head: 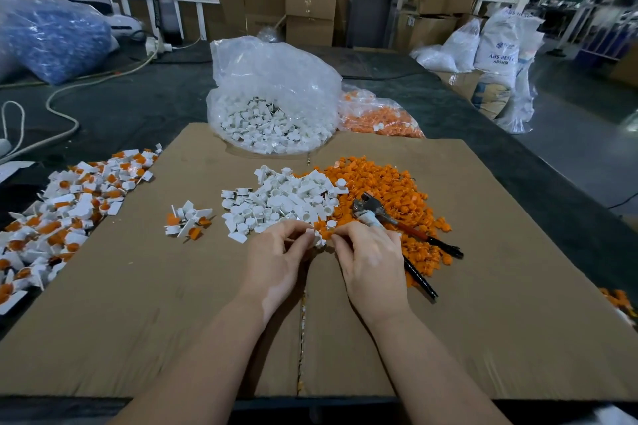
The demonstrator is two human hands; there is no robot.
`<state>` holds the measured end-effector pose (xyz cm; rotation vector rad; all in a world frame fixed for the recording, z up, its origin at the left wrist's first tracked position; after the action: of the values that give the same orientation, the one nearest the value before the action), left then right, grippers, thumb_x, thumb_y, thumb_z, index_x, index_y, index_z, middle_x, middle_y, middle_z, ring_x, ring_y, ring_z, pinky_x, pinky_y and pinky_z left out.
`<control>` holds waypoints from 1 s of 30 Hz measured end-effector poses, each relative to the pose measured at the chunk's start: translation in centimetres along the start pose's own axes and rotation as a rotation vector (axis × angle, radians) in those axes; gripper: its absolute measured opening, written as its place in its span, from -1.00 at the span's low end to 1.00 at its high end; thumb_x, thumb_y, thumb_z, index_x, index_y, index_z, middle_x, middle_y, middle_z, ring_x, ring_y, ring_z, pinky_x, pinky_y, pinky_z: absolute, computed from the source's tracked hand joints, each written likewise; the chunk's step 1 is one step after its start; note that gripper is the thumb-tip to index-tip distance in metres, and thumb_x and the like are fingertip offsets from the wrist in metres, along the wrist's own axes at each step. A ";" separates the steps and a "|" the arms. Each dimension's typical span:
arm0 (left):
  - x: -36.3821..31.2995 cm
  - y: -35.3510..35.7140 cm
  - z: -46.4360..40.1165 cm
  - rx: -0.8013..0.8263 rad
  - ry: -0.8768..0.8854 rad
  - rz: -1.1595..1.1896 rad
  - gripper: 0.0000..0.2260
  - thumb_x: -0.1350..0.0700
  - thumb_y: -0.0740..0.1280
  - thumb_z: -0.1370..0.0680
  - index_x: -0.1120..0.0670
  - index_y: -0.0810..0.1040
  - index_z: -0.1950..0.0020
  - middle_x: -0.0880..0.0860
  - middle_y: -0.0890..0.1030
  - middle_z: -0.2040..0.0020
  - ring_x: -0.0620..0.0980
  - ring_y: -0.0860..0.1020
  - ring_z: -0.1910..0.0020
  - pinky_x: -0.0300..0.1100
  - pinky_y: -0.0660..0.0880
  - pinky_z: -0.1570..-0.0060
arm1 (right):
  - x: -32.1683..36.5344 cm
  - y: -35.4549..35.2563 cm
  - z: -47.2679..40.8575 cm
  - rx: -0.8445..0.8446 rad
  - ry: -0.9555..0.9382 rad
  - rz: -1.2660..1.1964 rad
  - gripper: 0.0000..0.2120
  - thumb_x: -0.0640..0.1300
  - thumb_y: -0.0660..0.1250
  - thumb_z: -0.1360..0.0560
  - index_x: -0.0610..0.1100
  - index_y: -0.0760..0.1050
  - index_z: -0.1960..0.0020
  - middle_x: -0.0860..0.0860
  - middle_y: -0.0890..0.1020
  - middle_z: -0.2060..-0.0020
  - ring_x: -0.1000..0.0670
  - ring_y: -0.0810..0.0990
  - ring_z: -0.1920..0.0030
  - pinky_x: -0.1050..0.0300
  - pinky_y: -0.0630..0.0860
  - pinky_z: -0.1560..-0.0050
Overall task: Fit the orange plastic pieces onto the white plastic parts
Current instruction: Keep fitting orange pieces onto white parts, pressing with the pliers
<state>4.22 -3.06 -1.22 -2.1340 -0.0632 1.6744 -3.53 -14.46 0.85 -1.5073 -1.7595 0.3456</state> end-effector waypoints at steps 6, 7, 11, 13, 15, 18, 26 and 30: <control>0.1 0.2 0.2 0.030 -0.037 0.054 -0.89 0.17 0.31 -0.54 0.01 0.54 0.17 0.02 0.61 0.34 -0.08 0.60 0.34 -0.25 0.48 0.22 | 0.0 -0.2 0.0 -0.012 0.001 -0.053 -0.91 -0.20 0.39 -0.44 -0.20 0.54 0.21 0.00 0.59 0.35 -0.06 0.55 0.30 0.03 0.41 0.17; 0.1 0.2 0.2 0.033 -0.037 0.048 -0.90 0.17 0.31 -0.54 0.02 0.54 0.16 0.02 0.61 0.34 -0.07 0.60 0.33 -0.24 0.48 0.21 | 0.1 -0.1 0.0 -0.008 -0.007 -0.055 -0.91 -0.21 0.39 -0.44 -0.19 0.53 0.22 0.00 0.58 0.36 -0.06 0.54 0.31 0.04 0.41 0.17; 0.1 0.2 0.1 0.065 -0.060 0.089 -0.95 0.20 0.30 -0.54 0.11 0.54 0.09 0.10 0.62 0.26 0.03 0.61 0.28 -0.10 0.52 0.13 | 0.3 0.1 0.0 0.039 -0.047 -0.015 -0.89 -0.24 0.43 -0.41 -0.20 0.52 0.24 -0.02 0.55 0.42 -0.07 0.50 0.37 0.04 0.42 0.20; 0.1 0.2 0.2 0.082 -0.057 0.081 -0.96 0.20 0.30 -0.54 0.12 0.54 0.07 0.09 0.62 0.24 0.03 0.62 0.26 -0.12 0.52 0.12 | 0.3 0.2 0.0 0.058 -0.049 0.009 -0.87 -0.25 0.43 -0.41 -0.21 0.50 0.27 -0.02 0.53 0.44 -0.07 0.49 0.39 0.00 0.45 0.23; 0.1 0.2 0.2 0.093 -0.045 0.060 -0.96 0.19 0.32 -0.54 0.12 0.55 0.04 0.07 0.63 0.23 0.01 0.61 0.23 -0.16 0.51 0.12 | 0.4 0.2 0.0 0.060 -0.043 0.020 -0.84 -0.27 0.43 -0.40 -0.21 0.48 0.30 -0.03 0.50 0.47 -0.07 0.47 0.42 -0.02 0.48 0.26; 0.0 0.2 0.3 0.115 -0.049 0.065 -0.94 0.21 0.33 -0.52 0.14 0.55 0.02 0.12 0.64 0.20 0.02 0.61 0.18 -0.19 0.51 0.10 | 0.5 0.1 0.0 0.057 -0.055 0.034 -0.80 -0.29 0.46 -0.37 -0.21 0.46 0.33 -0.03 0.47 0.51 -0.06 0.45 0.45 -0.02 0.49 0.29; -0.1 0.3 0.5 0.155 -0.055 0.129 -0.99 0.29 0.33 -0.51 0.20 0.54 0.10 0.10 0.60 0.33 -0.18 0.52 0.43 -0.39 0.45 0.34 | 0.6 0.4 0.0 0.110 -0.089 0.049 -0.77 -0.29 0.48 -0.32 -0.22 0.43 0.36 -0.05 0.47 0.51 -0.09 0.47 0.45 0.03 0.47 0.31; -0.2 0.4 0.6 0.164 -0.034 0.100 -0.90 0.29 0.32 -0.51 0.12 0.54 0.17 0.08 0.59 0.33 -0.10 0.52 0.38 -0.26 0.47 0.27 | 0.5 0.5 0.0 0.136 -0.085 0.032 -0.77 -0.30 0.47 -0.32 -0.21 0.41 0.36 -0.05 0.46 0.52 -0.08 0.45 0.46 0.01 0.48 0.30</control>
<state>3.58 -3.27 -1.31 -2.0168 0.1681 1.7087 -3.19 -13.83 0.75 -1.4436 -1.7424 0.5413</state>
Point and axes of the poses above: each hand's wrist, its own z-axis away from the middle knuckle, its own y-axis out of the palm, x = y × z, the point moved 4 cm from there along -z, towards the middle knuckle
